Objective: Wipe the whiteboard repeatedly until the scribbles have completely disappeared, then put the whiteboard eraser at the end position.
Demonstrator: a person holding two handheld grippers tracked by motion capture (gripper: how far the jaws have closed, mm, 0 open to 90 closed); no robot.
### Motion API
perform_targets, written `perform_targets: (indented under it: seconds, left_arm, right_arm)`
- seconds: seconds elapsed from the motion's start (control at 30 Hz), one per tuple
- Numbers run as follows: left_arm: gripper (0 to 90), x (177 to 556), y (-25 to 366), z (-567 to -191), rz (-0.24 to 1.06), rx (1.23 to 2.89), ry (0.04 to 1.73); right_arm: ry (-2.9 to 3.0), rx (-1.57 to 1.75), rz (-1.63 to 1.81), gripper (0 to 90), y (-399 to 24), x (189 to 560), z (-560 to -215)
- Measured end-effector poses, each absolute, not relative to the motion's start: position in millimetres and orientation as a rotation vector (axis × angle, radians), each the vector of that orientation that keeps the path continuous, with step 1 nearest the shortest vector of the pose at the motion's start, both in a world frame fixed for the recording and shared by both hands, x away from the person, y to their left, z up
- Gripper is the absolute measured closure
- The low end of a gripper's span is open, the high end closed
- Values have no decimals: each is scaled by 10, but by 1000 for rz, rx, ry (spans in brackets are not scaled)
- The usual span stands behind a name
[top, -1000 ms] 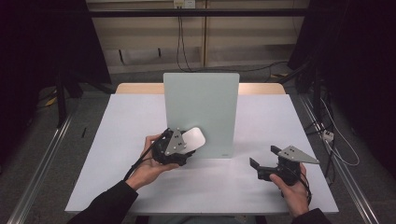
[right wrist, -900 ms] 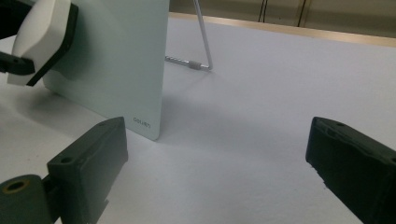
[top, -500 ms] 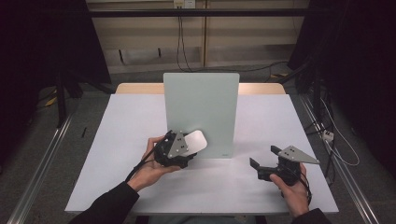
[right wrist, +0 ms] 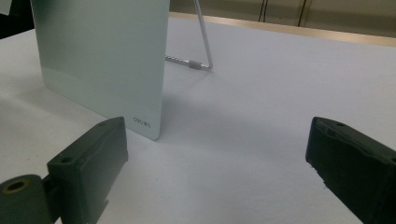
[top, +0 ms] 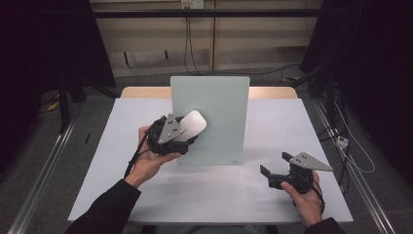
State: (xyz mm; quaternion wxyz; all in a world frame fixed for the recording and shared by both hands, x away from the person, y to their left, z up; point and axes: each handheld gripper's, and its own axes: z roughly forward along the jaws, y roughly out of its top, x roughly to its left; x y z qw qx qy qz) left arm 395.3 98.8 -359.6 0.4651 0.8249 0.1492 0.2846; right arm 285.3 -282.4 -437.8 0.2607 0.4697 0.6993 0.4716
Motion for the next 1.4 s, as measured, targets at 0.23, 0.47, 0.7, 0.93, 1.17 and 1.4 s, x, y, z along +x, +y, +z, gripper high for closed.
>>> perform_targets:
  seconds: [0.23,0.47,0.7,0.93,1.17,1.4]
  left_arm:
    - [303,3926,966,-3661,677,2041,368]
    - [309,3914,947,-3669,572,2052,386]
    - [309,3875,977,-3661,510,2068,403]
    - [309,3818,1015,-3675,429,2088,400]
    - [309,3799,1021,-3694,351,2106,391]
    - [309,3803,1033,-3701,260,2112,396]
  right_arm:
    - [1893,1274,1276,53,-2821,2855,-4378]
    - [1904,1281,1266,53,-2806,2871,-4392]
    - [1903,1280,1265,53,-2804,2874,-4394]
    - [1898,1275,1270,53,-2810,2848,-4384]
    - [1897,1271,1275,53,-2816,2842,-4382]
    - [1895,1281,1274,53,-2813,2859,-4382]
